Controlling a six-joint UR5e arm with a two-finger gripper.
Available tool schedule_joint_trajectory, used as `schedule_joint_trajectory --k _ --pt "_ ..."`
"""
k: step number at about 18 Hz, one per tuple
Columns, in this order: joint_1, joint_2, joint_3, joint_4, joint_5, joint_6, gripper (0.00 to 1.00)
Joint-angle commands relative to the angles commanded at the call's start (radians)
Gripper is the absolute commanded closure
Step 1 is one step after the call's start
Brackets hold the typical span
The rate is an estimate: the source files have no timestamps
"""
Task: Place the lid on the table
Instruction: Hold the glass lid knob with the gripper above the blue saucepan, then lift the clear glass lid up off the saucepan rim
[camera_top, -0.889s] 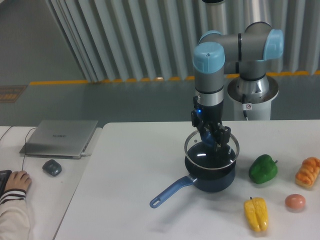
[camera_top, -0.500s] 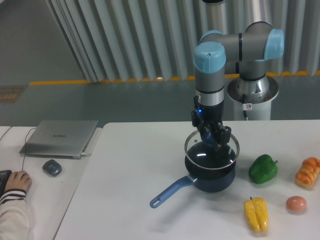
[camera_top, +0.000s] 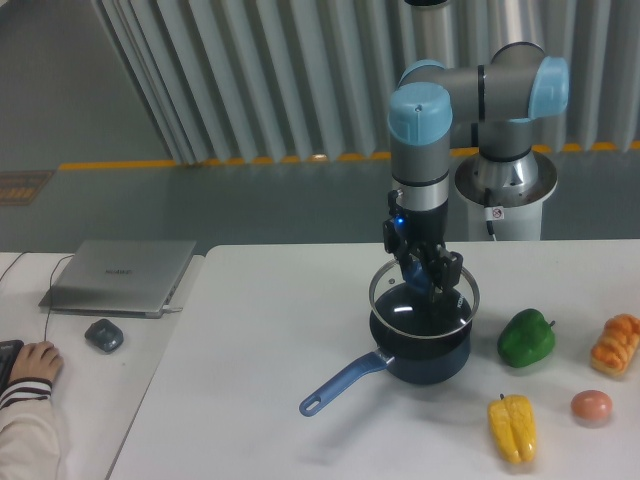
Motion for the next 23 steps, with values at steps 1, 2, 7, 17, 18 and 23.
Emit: schedule_joint_trajectory --k 1,2,7,17,18,23 --pt "0.000 0.000 0.000 0.000 -0.002 0.000 0.46" --pt "0.000 0.000 0.000 0.000 -0.002 0.000 0.46" --pt "0.002 0.000 0.000 0.000 0.000 0.000 0.46" --pt "-0.005 -0.002 0.011 -0.012 -0.005 -0.008 0.46" --pt "0.000 -0.002 0.012 -0.009 -0.012 -0.011 0.46" --pt "0.051 0.000 0.057 0.002 -0.034 -0.076 0.47"
